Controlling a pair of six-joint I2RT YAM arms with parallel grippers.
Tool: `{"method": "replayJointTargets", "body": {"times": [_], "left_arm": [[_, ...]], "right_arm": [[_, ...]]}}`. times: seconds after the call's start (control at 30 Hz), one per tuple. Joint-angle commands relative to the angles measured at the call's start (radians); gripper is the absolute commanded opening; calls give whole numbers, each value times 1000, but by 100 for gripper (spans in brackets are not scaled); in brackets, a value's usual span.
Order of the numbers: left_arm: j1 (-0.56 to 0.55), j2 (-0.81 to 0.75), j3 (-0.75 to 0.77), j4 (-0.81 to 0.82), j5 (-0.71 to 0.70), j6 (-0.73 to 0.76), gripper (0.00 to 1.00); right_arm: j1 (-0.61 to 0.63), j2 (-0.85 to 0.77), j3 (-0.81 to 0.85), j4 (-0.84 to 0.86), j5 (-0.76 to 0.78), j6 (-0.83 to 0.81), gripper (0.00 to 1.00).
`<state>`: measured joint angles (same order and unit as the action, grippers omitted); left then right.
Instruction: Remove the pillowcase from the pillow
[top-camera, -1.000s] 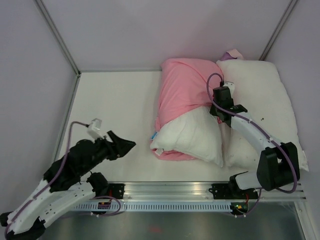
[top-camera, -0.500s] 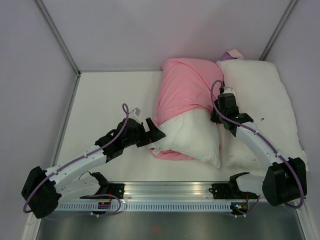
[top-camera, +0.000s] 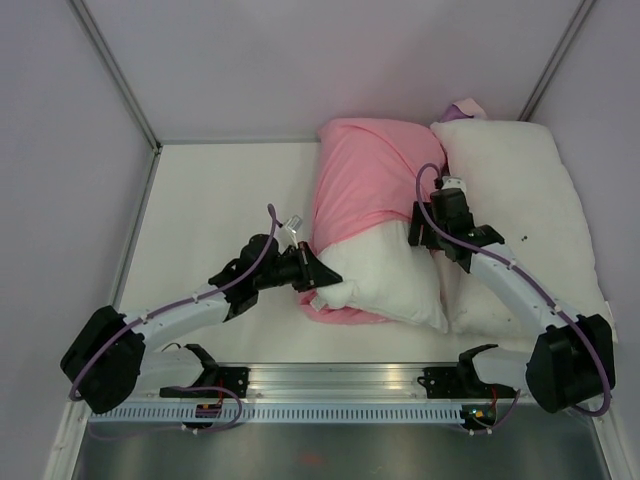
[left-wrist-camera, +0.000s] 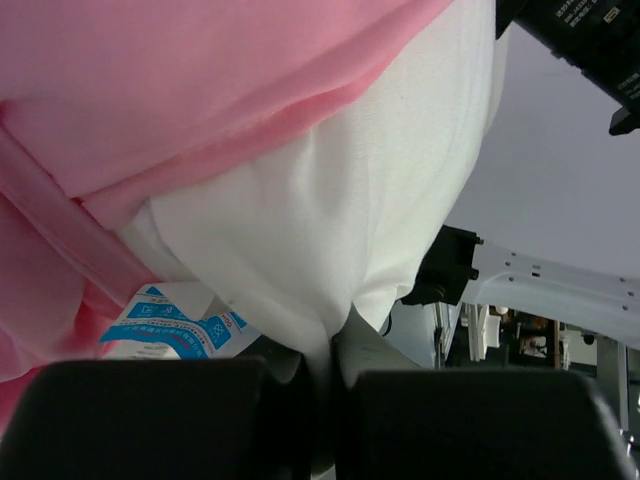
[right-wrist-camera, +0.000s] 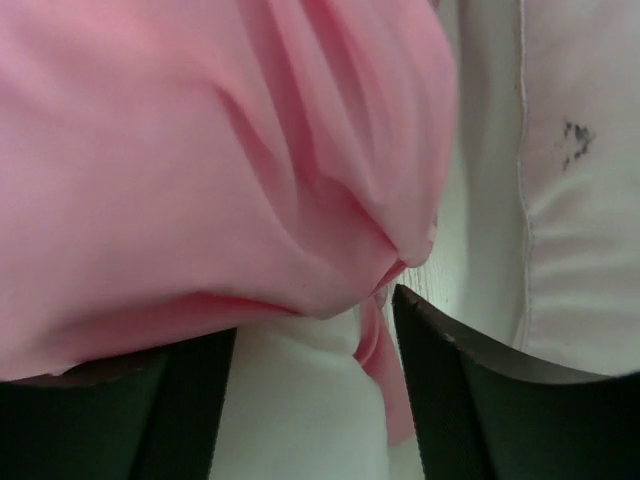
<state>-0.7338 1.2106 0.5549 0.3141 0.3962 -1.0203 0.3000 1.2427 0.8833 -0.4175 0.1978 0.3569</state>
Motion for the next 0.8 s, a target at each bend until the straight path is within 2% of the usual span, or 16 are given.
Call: {"method": "replayJointTargets", "body": {"times": [0.0,0.03,0.07,0.27,0.5,0.67,0.77], "left_arm": [[-3,-71,-21,68,116,-61,2],[-3,-86,-26,51,116,-57,2],[-3,-100,-32,18,110,-49,2],[2,-193,-21,-131,47,-4,2],[8,-259,60,-295,43,51,2],[16,-321,54,-334,29,57,2],[17,-344,36,-334,32,55,2]], "right_arm": [[71,-35,98,-102,108,-28,87],[124,-57,123,-134,129,-39,95],[157,-69,172,-142,141,-50,98],[391,-42,354,-144,23,-156,98],[643,60,361,-158,219,-338,98],[715,55,321,-127,305,-426,98],[723,21,243,-20,308,-476,98]]}}
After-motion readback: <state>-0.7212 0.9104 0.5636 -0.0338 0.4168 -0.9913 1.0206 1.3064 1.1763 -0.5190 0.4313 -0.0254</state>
